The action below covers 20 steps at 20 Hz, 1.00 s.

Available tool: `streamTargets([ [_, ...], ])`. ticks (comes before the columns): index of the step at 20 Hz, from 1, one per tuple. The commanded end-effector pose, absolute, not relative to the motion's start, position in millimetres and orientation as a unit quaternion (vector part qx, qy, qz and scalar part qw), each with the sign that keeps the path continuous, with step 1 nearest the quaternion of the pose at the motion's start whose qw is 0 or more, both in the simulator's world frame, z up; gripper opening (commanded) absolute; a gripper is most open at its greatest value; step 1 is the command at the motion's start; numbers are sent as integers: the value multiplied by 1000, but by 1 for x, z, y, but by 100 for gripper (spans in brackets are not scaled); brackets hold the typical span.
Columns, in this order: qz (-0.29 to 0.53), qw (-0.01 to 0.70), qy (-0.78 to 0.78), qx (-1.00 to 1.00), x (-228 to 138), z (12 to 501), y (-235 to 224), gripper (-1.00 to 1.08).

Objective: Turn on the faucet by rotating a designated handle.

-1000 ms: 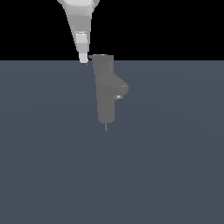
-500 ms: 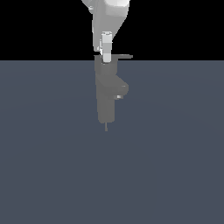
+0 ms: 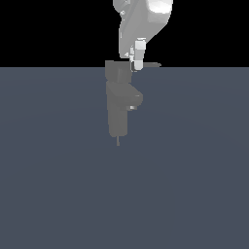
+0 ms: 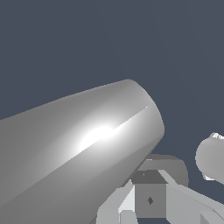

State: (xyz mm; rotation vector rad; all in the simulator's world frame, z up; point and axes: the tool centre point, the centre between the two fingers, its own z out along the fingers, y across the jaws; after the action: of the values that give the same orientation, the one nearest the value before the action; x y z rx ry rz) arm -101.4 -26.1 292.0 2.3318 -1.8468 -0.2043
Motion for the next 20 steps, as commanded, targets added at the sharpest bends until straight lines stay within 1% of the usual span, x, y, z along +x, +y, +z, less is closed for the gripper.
streamTargets([
  [1, -67, 79, -620, 778, -94, 292, -34, -100],
  [20, -64, 77, -627, 772, -37, 285, -86, -100],
])
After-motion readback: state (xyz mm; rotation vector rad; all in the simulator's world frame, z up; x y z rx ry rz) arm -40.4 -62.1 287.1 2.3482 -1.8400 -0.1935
